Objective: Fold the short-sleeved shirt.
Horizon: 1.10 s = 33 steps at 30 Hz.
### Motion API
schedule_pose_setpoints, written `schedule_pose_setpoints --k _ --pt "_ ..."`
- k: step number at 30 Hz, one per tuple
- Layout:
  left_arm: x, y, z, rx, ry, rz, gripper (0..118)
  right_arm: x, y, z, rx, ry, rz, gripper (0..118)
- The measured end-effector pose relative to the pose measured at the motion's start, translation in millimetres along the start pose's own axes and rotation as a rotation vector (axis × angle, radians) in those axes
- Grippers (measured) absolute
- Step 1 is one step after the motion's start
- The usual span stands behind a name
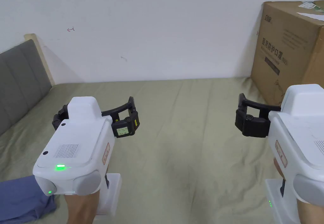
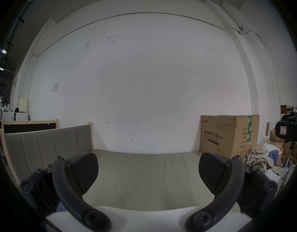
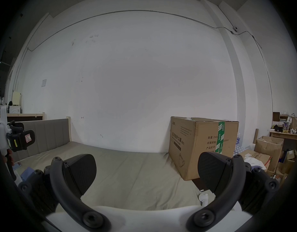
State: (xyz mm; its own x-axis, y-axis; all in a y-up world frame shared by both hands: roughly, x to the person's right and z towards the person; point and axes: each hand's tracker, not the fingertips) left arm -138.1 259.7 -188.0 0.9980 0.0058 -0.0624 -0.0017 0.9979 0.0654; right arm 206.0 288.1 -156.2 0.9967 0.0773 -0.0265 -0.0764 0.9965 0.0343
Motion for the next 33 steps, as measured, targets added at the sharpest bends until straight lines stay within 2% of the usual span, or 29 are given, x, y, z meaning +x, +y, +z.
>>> schedule_pose_setpoints --k 33 --pt "2.2 3.2 6.5 0.013 0.006 -0.017 118 -2.8 0.0 -0.4 -0.001 0.003 0.003 118"
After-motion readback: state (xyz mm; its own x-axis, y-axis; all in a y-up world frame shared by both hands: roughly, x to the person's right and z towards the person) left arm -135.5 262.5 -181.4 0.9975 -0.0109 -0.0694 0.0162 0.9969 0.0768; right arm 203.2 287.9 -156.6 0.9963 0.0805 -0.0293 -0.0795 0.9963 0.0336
